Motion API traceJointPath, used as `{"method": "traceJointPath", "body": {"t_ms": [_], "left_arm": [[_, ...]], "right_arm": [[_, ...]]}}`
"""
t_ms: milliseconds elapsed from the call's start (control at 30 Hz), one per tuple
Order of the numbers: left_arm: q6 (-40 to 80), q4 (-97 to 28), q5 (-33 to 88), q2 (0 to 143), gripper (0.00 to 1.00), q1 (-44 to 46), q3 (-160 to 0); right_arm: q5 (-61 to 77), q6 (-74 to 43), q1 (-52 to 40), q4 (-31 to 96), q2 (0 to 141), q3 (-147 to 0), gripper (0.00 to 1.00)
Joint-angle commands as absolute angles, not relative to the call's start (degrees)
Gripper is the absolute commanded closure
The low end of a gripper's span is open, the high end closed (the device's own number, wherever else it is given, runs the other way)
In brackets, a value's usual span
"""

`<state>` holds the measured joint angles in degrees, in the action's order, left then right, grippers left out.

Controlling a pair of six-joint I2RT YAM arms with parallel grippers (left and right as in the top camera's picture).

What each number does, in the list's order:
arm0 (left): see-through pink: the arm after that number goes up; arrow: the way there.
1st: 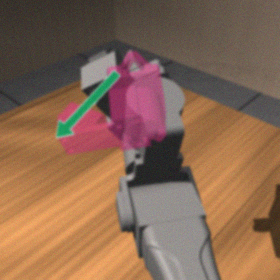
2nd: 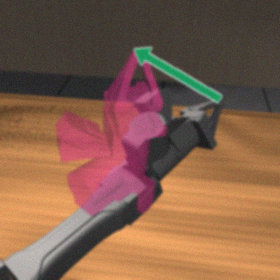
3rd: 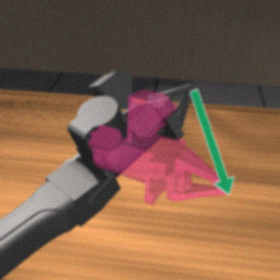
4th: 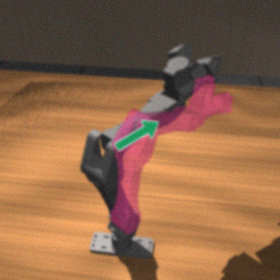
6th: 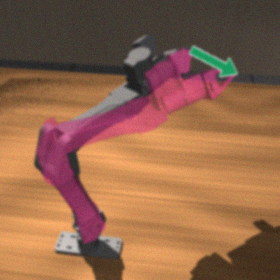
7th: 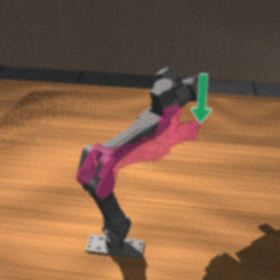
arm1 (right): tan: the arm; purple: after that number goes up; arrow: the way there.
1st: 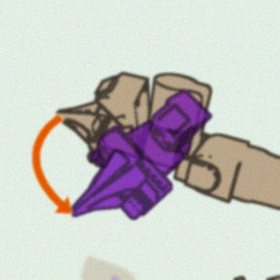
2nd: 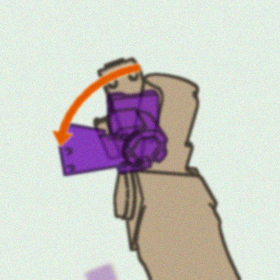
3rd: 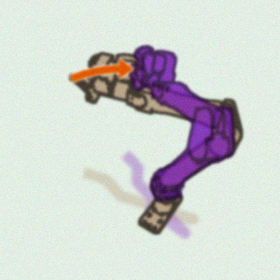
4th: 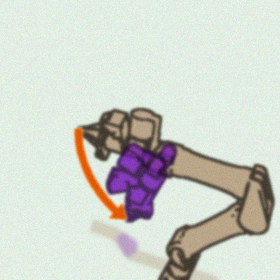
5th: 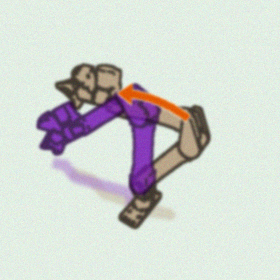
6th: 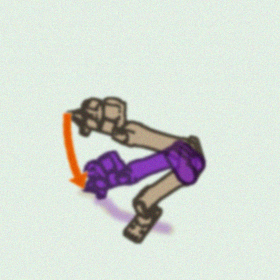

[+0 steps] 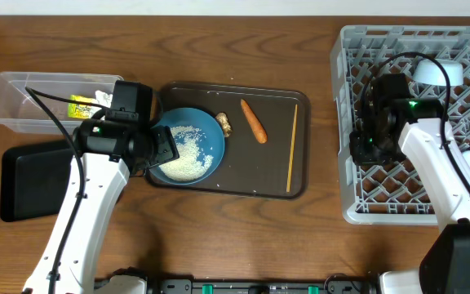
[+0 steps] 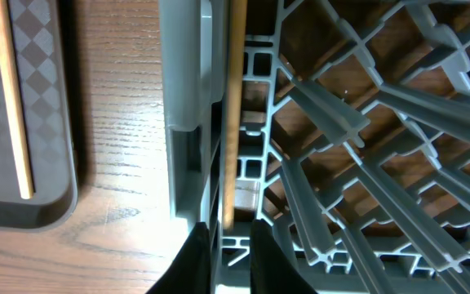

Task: Sort waste into correct bins and load items into the dishwasher rack
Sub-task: 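Carry the chopstick with the right gripper into the dish rack and release, then return the right gripper to the tray and pinch the second chopstick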

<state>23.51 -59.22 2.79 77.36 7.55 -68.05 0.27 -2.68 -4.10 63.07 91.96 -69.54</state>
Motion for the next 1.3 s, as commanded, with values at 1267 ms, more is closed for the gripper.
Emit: {"method": "traceJointPath", "body": {"t_ms": [1267], "left_arm": [[22.9, -59.8, 2.1, 77.1, 0.3, 7.3, -68.6]], "right_arm": [[-1.7, -32.6, -30.0, 51.3, 117.6, -75.5, 0.68]]}}
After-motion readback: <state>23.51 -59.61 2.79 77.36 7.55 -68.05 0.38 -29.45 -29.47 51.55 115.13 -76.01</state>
